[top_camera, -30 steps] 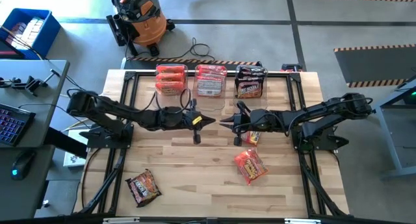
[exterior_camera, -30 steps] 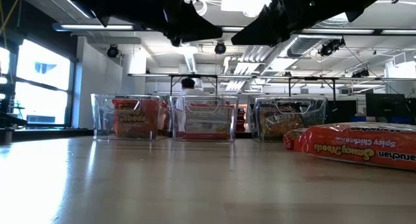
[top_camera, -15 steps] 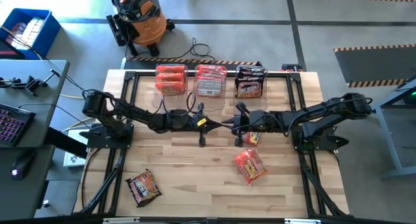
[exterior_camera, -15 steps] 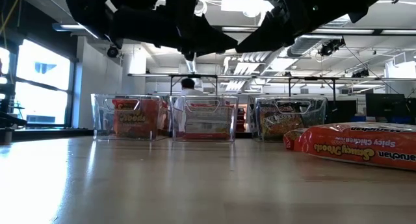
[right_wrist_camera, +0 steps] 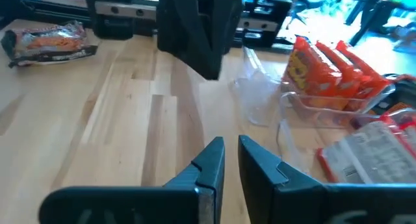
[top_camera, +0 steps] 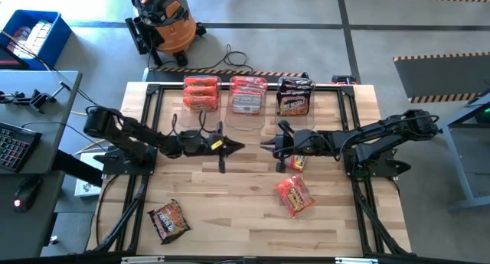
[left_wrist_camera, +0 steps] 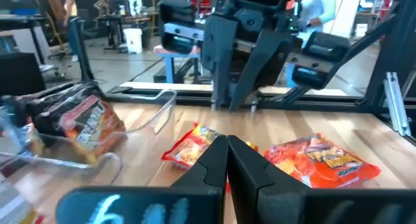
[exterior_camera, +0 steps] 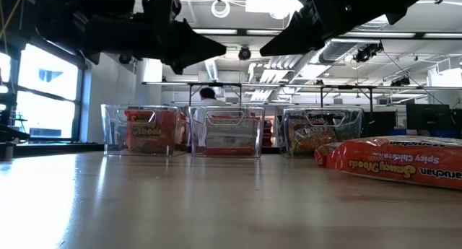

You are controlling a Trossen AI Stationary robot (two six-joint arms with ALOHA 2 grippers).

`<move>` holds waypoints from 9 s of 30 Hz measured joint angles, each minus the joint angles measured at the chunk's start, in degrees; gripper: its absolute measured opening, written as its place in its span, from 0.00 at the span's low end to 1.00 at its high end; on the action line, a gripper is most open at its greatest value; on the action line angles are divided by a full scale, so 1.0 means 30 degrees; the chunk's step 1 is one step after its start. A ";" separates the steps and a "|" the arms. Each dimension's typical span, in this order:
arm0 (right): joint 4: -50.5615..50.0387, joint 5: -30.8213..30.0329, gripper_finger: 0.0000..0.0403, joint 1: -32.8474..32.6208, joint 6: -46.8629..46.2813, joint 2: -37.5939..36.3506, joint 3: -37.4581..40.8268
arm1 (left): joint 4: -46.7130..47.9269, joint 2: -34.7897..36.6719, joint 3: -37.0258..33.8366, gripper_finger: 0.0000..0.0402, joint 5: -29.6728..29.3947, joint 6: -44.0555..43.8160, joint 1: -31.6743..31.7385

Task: Sort Maruchan noodles
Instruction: Put the red noodle pack into the middle transparent bin

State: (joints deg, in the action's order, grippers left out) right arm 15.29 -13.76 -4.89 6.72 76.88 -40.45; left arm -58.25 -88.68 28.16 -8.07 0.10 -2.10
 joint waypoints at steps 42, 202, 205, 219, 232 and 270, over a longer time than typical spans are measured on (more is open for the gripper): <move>0.6669 -0.3106 0.02 -0.4922 0.0305 -0.3826 0.7100 | 0.1288 0.0828 -0.0408 0.00 -0.0060 -0.1000 -0.0404; -0.2679 -0.1429 0.40 -0.4408 -0.8225 0.0750 0.3752 | 2.0936 -1.1463 1.6028 0.27 -0.8421 0.4501 -0.6257; -0.2675 -0.1326 0.40 -0.4408 -0.8225 0.0750 0.3752 | 2.0722 -1.1463 1.6028 0.16 -0.7480 0.4515 -0.6008; -0.7592 -0.2623 0.40 -0.5166 -0.6564 -0.3469 0.3759 | 2.0906 -0.9803 1.5403 0.00 -0.5452 0.3609 -0.5824; -0.5916 -0.3542 0.52 -0.6995 -0.6548 -0.2466 0.3759 | 2.0417 -0.7203 1.3749 0.00 -0.6063 0.1151 -0.6063; 0.4458 0.1305 0.31 -0.2528 0.0072 0.5727 0.3767 | 1.9852 -0.6290 1.3777 0.00 -0.7107 0.0655 -0.6502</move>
State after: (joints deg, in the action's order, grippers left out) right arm 28.66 -9.84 -12.47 6.94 94.06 -29.15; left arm 1.30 -107.55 69.49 -29.39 2.07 -21.61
